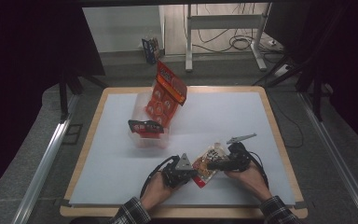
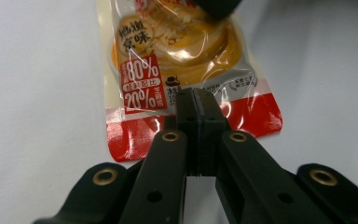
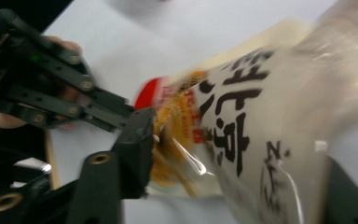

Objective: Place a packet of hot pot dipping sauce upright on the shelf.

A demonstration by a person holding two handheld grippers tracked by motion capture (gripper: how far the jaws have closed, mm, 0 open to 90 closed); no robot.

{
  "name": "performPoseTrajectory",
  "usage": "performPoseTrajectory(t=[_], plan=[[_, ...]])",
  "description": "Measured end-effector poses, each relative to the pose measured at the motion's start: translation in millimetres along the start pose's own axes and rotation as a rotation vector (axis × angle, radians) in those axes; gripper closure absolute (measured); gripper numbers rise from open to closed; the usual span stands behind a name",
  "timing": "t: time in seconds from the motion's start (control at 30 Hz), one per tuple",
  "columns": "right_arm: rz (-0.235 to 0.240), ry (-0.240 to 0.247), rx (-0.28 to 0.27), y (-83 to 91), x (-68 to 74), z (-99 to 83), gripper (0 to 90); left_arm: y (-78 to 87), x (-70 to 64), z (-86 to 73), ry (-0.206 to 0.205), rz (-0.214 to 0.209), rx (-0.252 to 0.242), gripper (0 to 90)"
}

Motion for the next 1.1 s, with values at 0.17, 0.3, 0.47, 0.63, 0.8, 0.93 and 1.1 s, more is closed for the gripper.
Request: performPoseTrajectory(t=[0.17,0.3,0.47,0.63,0.8,0.93,1.1], plan=[[-0.021,0.035,-0.051,1.7,9.2,11.4,73.6,-1.3,-0.9,0.8,0.021,-0.003,-0.030,90.0],[-0.049,0.062,-0.056,2.7,13.7,12.2,78.9,-0.4,-0.9,0.7,0.021,-0.003,-0.032,90.0],[-0.072,0.101,-0.062,6.9,19.3,16.0,80.9,4.8,-3.1,-0.9,0.029,-0.042,-0.034,72.4],[-0.099,0.167,-0.099,19.1,26.1,28.7,83.4,13.2,-7.9,-3.9,-0.005,0.003,-0.021,50.1],[-0.125,0.204,-0.117,24.3,28.8,38.8,84.9,22.9,-7.5,-7.1,0.021,0.004,-0.035,34.8],[-0.139,0.236,-0.137,29.8,29.7,51.8,85.9,32.3,-5.6,-11.2,0.067,0.009,-0.063,20.2],[-0.141,0.264,-0.159,34.0,30.0,65.4,86.3,41.3,-5.3,-16.7,0.107,0.011,-0.079,10.8]])
Point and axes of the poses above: each handheld gripper's, and its own axes: y roughly backward along the jaws, z roughly out of its top, x roughly to its left, the point moved 6 cm from there along -y, roughly forward along the jaws, and after that the axes turned 11 degrees about -z, right-handed, at the moved point
